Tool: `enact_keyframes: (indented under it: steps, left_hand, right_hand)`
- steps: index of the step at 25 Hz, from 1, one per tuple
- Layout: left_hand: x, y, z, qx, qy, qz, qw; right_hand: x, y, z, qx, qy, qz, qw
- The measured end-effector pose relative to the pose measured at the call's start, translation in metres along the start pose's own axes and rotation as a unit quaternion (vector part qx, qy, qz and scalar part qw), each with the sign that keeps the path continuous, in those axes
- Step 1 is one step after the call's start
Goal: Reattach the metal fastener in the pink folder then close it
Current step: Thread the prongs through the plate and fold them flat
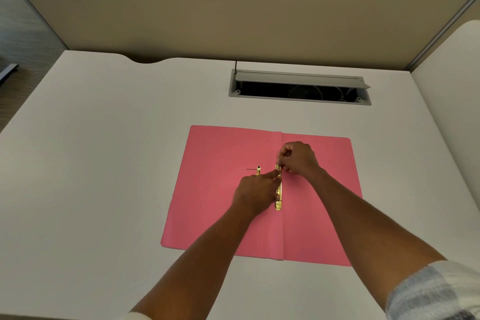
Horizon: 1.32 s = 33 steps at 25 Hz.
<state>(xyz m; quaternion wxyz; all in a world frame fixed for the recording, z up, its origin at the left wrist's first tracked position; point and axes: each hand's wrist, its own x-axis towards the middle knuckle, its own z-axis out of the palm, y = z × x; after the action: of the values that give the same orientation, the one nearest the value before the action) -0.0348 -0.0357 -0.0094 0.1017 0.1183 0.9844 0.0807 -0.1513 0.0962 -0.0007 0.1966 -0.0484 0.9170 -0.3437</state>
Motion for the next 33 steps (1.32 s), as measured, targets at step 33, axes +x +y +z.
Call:
enact_keyframes:
  steps: [33]
  left_hand:
    - [0.000, -0.008, 0.015, -0.087, 0.004, -0.034, 0.996]
  right_hand:
    - [-0.151, 0.015, 0.057, 0.230, 0.079, 0.207, 0.948]
